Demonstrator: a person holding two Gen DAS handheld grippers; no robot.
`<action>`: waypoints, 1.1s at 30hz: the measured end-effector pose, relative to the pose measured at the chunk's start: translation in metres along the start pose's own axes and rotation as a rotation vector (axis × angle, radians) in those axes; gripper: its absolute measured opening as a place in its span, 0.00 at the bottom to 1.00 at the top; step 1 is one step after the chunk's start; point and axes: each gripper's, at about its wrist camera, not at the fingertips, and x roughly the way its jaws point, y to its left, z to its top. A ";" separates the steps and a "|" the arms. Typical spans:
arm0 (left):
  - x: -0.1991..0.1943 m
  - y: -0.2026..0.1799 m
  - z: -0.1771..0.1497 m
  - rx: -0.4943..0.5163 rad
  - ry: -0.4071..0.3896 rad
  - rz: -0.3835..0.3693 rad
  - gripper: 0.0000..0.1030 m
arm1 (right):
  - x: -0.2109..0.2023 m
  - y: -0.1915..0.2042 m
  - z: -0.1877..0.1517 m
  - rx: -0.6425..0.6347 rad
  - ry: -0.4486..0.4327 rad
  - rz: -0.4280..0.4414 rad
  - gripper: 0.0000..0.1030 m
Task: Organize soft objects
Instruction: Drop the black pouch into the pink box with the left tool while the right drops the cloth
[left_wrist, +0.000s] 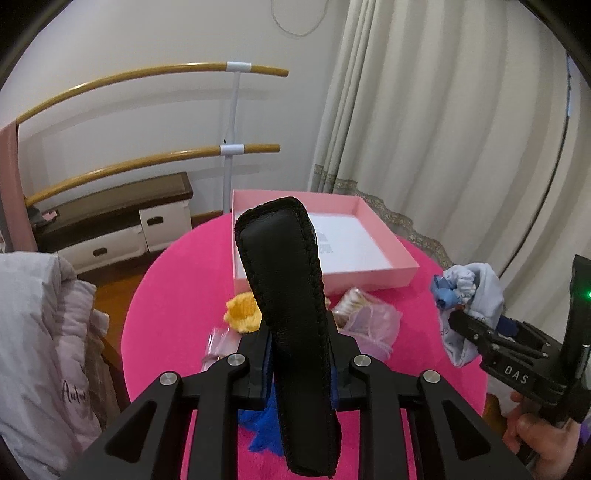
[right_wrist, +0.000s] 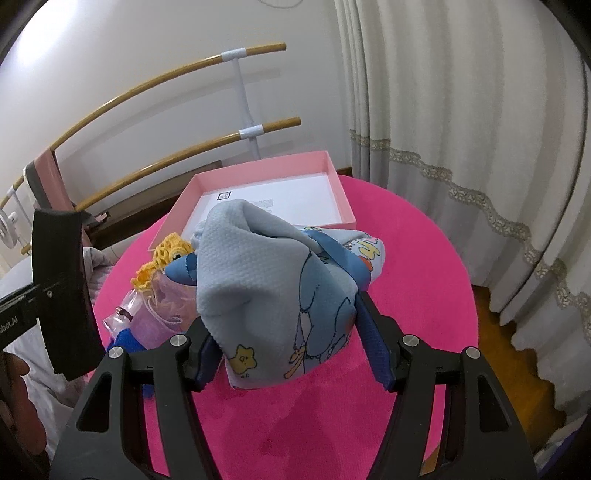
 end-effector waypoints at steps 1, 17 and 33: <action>0.002 -0.003 0.002 0.008 -0.006 0.008 0.19 | 0.000 0.000 0.002 -0.002 -0.001 0.001 0.60; 0.074 -0.051 0.091 0.085 -0.074 0.087 0.19 | 0.027 0.013 0.119 -0.059 -0.068 0.069 0.60; 0.221 -0.035 0.192 0.038 -0.014 0.092 0.19 | 0.150 0.014 0.195 -0.029 0.083 0.085 0.60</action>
